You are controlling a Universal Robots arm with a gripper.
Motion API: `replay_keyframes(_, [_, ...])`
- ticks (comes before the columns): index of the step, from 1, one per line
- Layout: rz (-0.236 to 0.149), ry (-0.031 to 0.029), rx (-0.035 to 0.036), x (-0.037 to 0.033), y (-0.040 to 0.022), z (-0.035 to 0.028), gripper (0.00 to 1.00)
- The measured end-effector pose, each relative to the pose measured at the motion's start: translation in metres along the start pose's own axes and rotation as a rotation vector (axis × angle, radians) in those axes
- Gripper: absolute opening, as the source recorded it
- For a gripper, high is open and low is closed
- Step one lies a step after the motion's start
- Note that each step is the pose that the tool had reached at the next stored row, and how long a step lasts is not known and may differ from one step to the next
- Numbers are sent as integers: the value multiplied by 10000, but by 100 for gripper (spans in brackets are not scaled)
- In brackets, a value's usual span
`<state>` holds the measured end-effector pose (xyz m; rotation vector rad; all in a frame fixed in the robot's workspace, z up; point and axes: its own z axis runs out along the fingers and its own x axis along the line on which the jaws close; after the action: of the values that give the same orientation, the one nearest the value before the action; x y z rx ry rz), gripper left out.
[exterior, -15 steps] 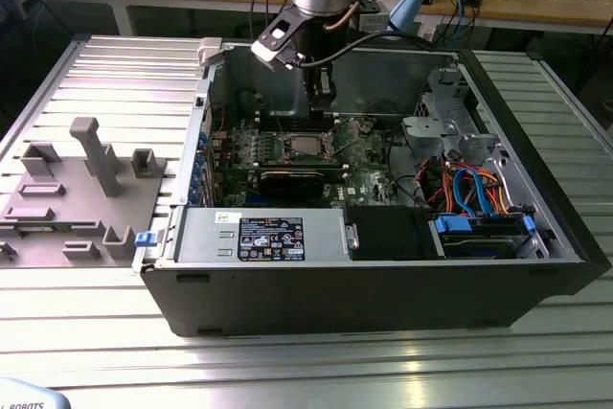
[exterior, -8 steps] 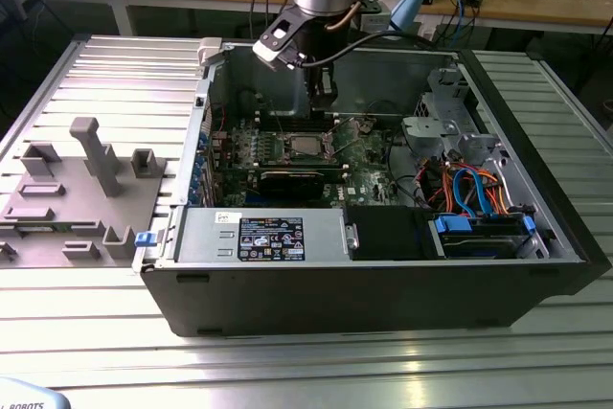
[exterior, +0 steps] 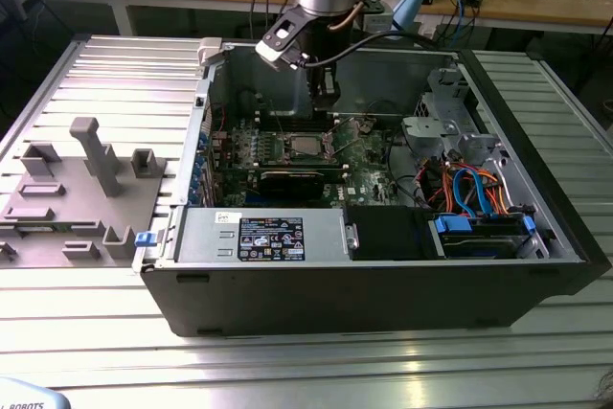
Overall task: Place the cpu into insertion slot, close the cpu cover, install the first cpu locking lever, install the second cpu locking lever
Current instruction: 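Close the cpu cover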
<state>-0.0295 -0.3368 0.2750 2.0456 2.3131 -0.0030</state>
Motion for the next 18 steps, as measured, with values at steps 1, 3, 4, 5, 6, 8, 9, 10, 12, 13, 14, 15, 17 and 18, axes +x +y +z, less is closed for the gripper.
replay_keyframes(1, [0,0,0,-1,4,0,11])
replay_keyframes(3, [0,0,0,-2,13,0,11])
replay_keyframes(4, [0,0,0,-2,16,1,11])
replay_keyframes(5, [0,0,0,-3,23,1,11])
replay_keyframes(6, [1,0,0,-3,28,1,11])
replay_keyframes(8, [-1,0,0,-5,41,2,11])
replay_keyframes(9, [-1,0,0,-6,45,2,11])
replay_keyframes(10, [0,0,0,-6,53,2,11])
replay_keyframes(12, [0,0,0,-10,78,3,11])
replay_keyframes(13, [0,0,0,-10,83,3,11])
replay_keyframes(14, [0,-1,1,-11,87,3,11])
replay_keyframes(15, [0,0,0,-12,98,4,11])
replay_keyframes(17, [0,0,0,-13,108,4,11])
replay_keyframes(18, [0,0,0,-14,112,4,11])
